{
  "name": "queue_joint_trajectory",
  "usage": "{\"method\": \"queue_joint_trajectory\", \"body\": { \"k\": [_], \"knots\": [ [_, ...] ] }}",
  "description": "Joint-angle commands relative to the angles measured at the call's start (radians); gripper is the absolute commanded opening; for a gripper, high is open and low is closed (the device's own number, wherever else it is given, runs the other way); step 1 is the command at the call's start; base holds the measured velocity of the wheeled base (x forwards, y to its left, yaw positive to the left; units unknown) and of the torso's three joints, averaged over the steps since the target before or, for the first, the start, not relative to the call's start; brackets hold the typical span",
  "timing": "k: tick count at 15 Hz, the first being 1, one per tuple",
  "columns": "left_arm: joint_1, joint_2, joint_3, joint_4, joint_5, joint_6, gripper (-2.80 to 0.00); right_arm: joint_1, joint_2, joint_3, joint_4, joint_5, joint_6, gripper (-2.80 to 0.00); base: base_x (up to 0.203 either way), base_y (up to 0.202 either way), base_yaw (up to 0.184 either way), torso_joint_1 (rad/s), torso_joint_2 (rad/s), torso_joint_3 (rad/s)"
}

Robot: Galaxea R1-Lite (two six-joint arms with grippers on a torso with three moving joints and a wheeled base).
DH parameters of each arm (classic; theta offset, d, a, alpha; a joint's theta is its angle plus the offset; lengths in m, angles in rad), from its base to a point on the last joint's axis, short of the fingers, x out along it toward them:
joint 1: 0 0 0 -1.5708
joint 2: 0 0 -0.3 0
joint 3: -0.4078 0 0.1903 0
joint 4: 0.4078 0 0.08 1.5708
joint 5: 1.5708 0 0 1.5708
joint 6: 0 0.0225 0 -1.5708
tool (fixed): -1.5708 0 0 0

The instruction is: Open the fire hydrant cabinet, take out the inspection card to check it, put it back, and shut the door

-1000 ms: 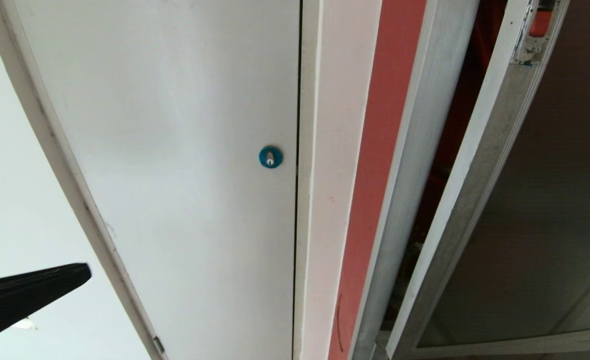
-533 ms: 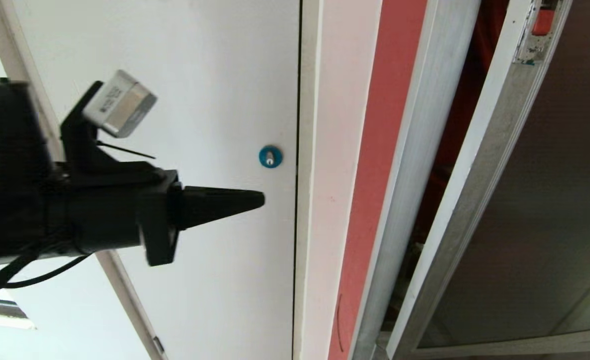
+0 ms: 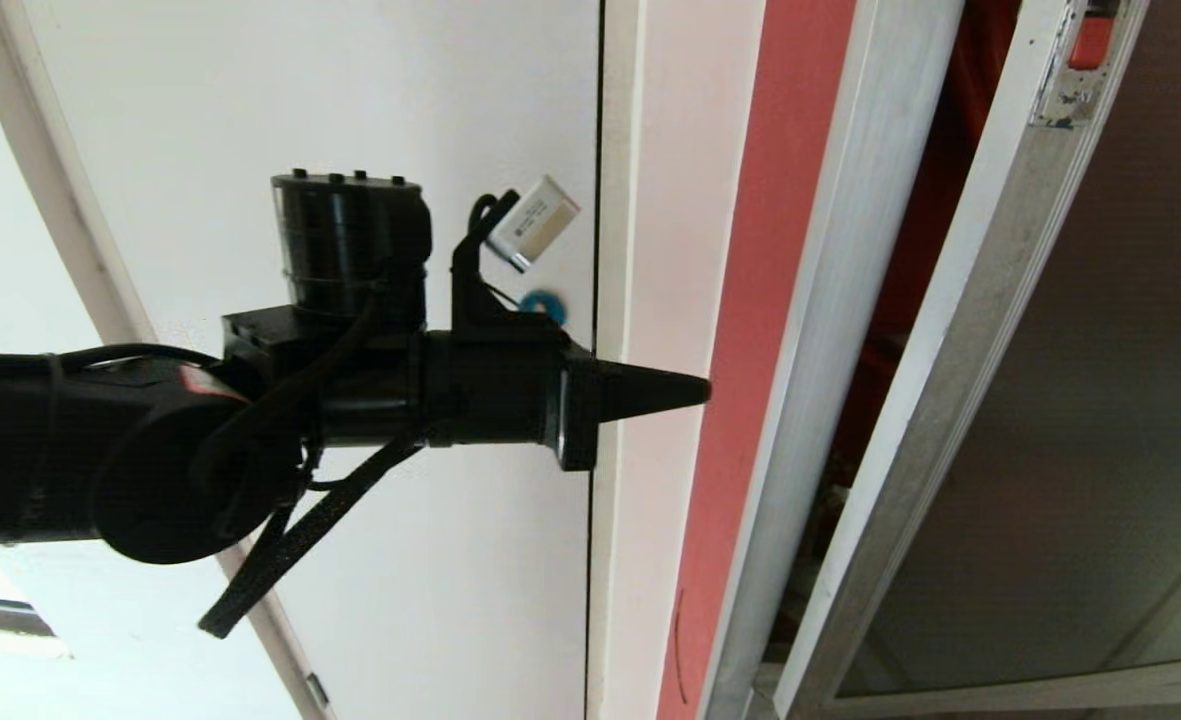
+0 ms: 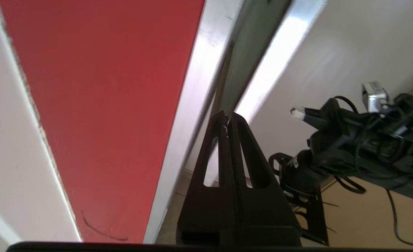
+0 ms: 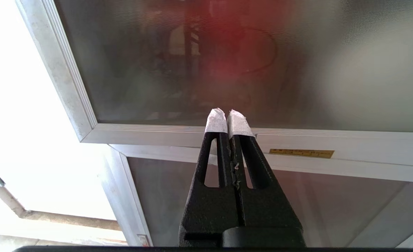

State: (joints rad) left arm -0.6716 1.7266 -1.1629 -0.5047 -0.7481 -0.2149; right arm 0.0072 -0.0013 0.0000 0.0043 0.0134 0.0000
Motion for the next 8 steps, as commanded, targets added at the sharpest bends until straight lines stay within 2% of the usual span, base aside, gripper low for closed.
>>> {"method": "queue_joint_trajectory", "body": {
  "k": [1,5,8],
  "knots": [
    [-0.037,0.063,-0.035,-0.003,0.014,-0.001,-2.80,0.000,0.000,0.000,0.000,0.000,0.000,-2.80,0.000,0.000,0.000,0.000,0.00,0.000],
    [-0.083,0.069,-0.037,-0.002,0.016,-0.003,-2.80,0.000,0.000,0.000,0.000,0.000,0.000,-2.80,0.000,0.000,0.000,0.000,0.00,0.000],
    [-0.099,0.115,-0.086,-0.002,0.025,-0.002,-2.80,0.000,0.000,0.000,0.000,0.000,0.000,-2.80,0.000,0.000,0.000,0.000,0.00,0.000]
  ]
}}
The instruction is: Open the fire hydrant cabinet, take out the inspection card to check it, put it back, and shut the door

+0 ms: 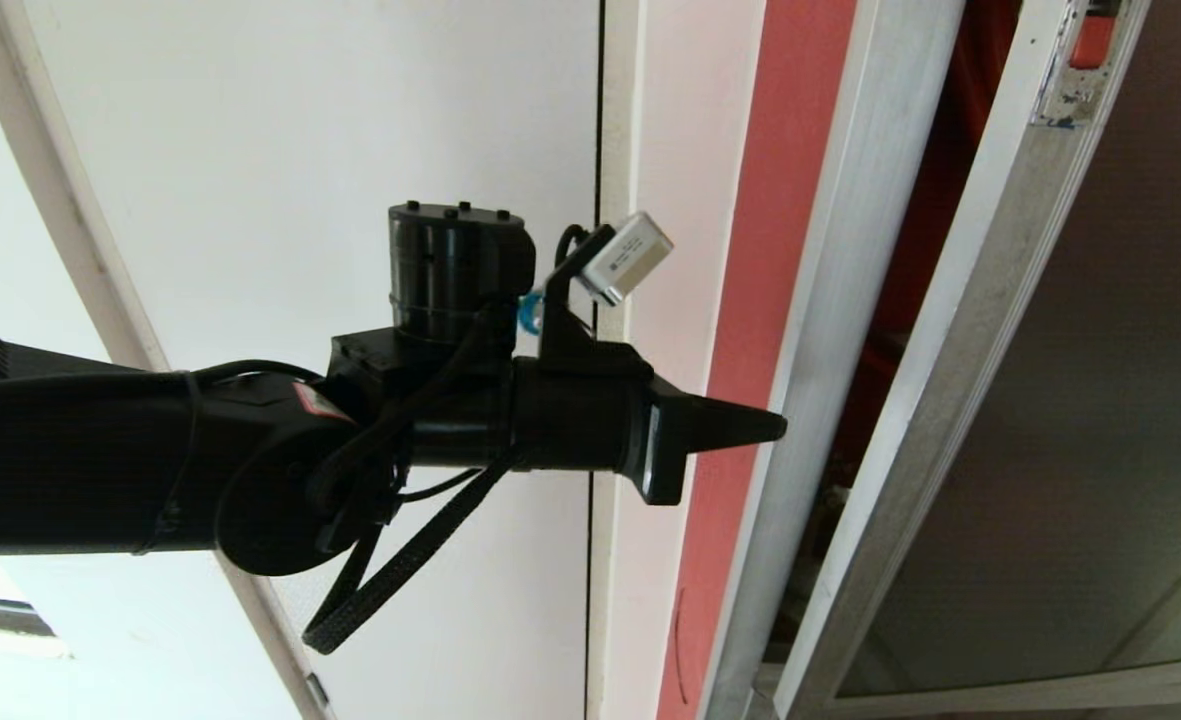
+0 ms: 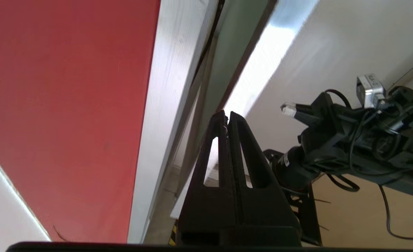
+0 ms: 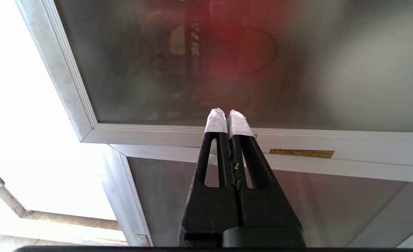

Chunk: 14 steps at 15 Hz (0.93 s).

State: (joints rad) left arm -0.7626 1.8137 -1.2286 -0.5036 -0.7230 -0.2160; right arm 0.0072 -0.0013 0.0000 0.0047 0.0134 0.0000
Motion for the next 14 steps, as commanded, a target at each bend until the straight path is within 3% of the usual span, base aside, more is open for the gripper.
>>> {"method": "queue_joint_trajectory", "body": {
  "k": [1,4,14],
  "knots": [
    [-0.019,0.049,-0.035,-0.003,0.016,0.007,-2.80,0.000,0.000,0.000,0.000,0.000,0.000,-2.80,0.000,0.000,0.000,0.000,0.00,0.000],
    [-0.041,0.076,-0.050,-0.003,0.064,0.062,-2.80,0.000,0.000,0.000,0.000,0.000,0.000,-2.80,0.000,0.000,0.000,0.000,0.00,0.000],
    [-0.066,0.146,-0.142,-0.004,0.139,0.124,-2.80,0.000,0.000,0.000,0.000,0.000,0.000,-2.80,0.000,0.000,0.000,0.000,0.00,0.000]
  ]
}}
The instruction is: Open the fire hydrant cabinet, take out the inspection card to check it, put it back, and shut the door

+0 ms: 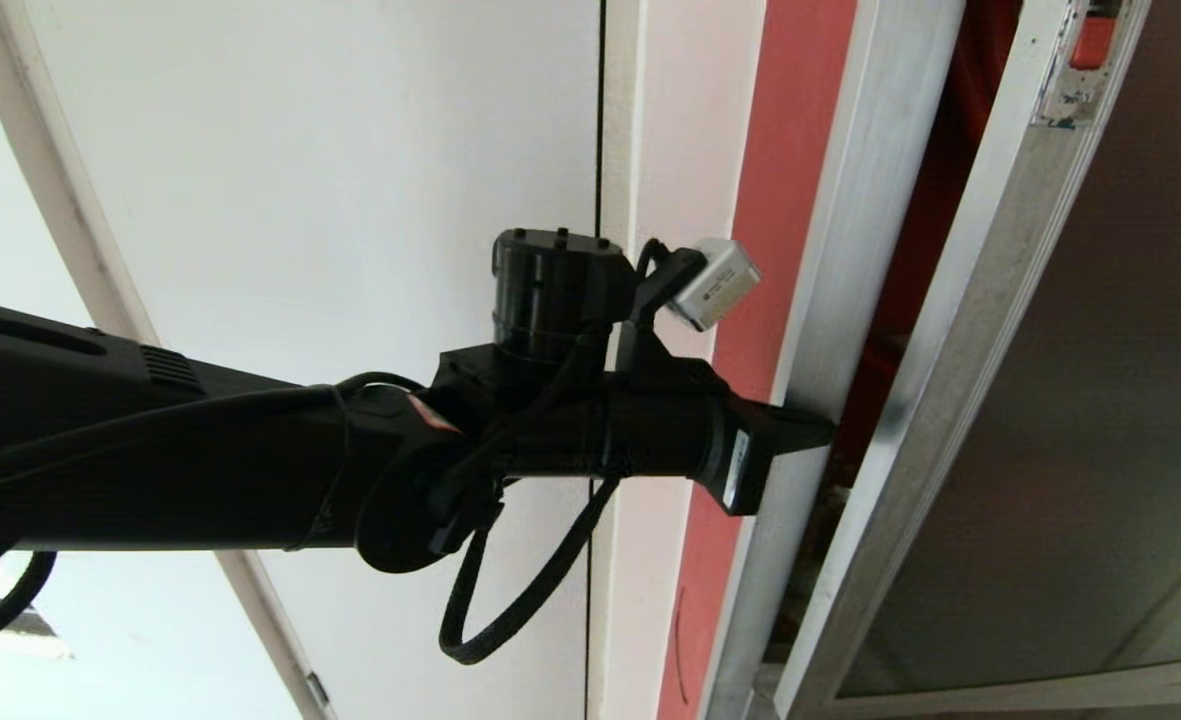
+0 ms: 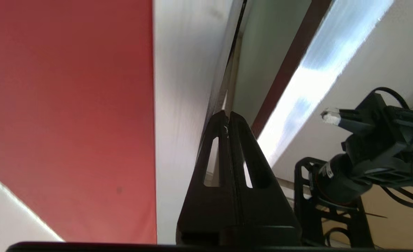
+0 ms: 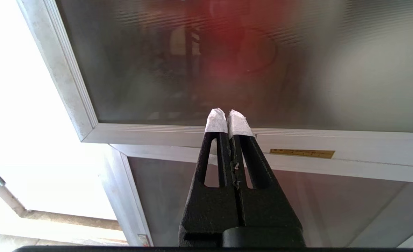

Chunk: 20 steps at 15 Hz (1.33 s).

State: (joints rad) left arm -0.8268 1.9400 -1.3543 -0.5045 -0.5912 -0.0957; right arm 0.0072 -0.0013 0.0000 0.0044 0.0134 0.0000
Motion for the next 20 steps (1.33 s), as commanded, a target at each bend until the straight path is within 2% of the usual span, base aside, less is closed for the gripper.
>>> {"method": "queue_joint_trajectory", "body": {
  "k": [1,5,8,13,20],
  "knots": [
    [-0.010,0.033,-0.025,-0.003,0.030,0.030,-2.80,0.000,0.000,0.000,0.000,0.000,0.000,-2.80,0.000,0.000,0.000,0.000,0.00,0.000],
    [-0.032,0.042,-0.042,-0.005,0.051,0.039,-2.80,0.000,0.000,0.000,0.000,0.000,0.000,-2.80,0.000,0.000,0.000,0.000,0.00,0.000],
    [-0.070,0.048,-0.060,-0.005,0.114,0.040,-2.80,0.000,0.000,0.000,0.000,0.000,0.000,-2.80,0.000,0.000,0.000,0.000,0.00,0.000],
    [-0.082,0.030,-0.043,-0.005,0.114,0.039,-2.80,0.000,0.000,0.000,0.000,0.000,0.000,-2.80,0.000,0.000,0.000,0.000,0.00,0.000],
    [-0.136,-0.064,0.048,-0.003,0.106,0.025,-2.80,0.000,0.000,0.000,0.000,0.000,0.000,-2.80,0.000,0.000,0.000,0.000,0.00,0.000]
  ]
}}
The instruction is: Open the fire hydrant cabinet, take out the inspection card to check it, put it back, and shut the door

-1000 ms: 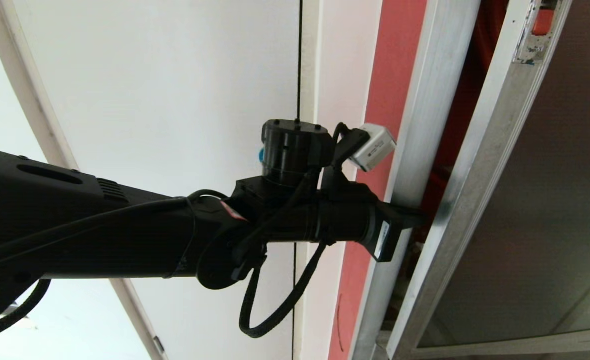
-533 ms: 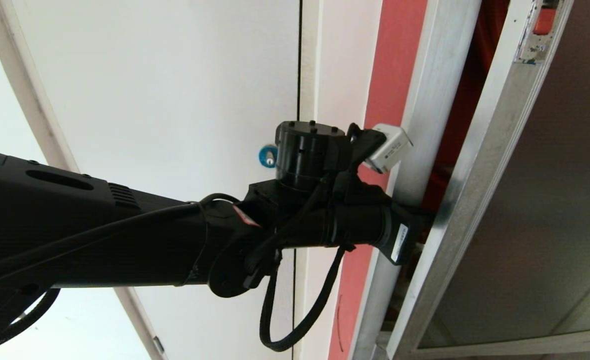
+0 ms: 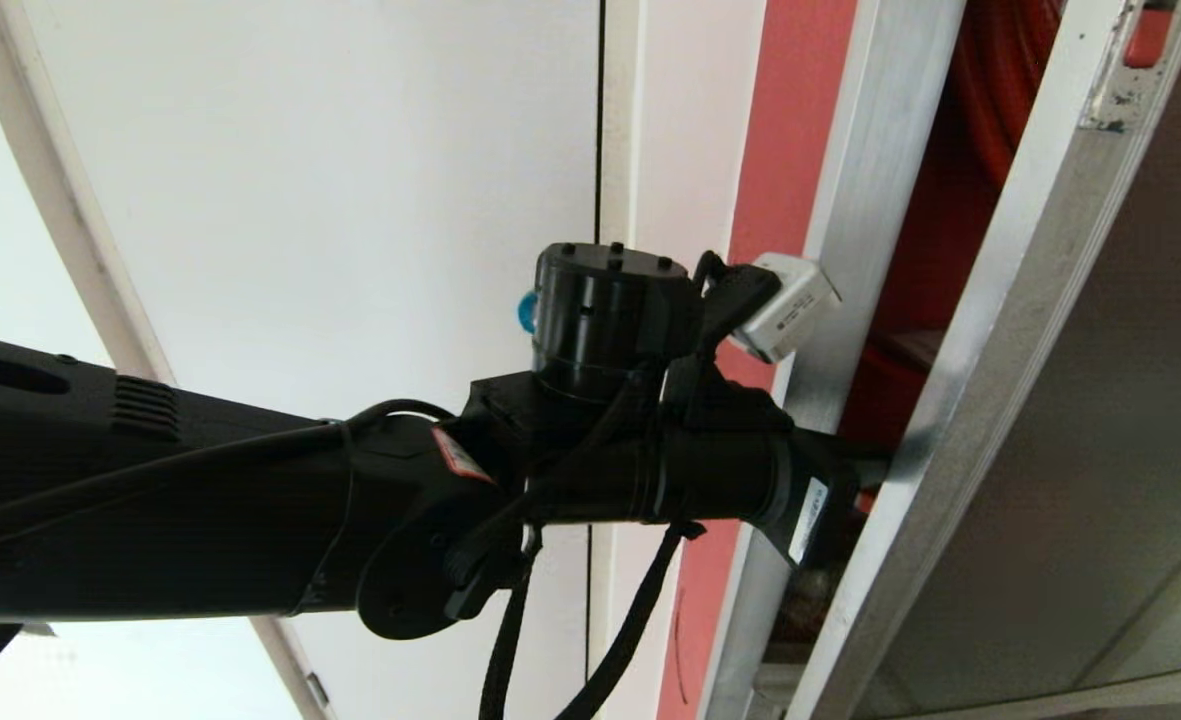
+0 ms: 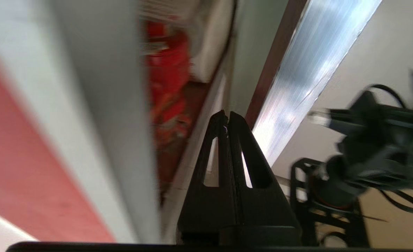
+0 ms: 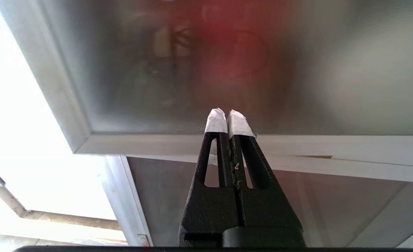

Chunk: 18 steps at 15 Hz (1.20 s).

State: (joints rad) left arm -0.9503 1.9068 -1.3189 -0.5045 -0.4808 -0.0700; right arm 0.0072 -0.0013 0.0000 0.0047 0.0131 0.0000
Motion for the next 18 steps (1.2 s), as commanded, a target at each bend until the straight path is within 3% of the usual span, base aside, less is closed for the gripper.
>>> {"method": "queue_joint_trajectory", "body": {
  "k": [1,18],
  "knots": [
    [-0.024,-0.037,0.019,-0.003,-0.004,-0.002,-2.80,0.000,0.000,0.000,0.000,0.001,0.000,-2.80,0.000,0.000,0.000,0.000,0.00,0.000],
    [-0.173,-0.077,0.070,-0.002,-0.007,-0.022,-2.80,0.000,0.000,0.000,0.000,0.001,0.000,-2.80,0.000,0.000,0.000,0.000,0.00,0.000]
  ]
}}
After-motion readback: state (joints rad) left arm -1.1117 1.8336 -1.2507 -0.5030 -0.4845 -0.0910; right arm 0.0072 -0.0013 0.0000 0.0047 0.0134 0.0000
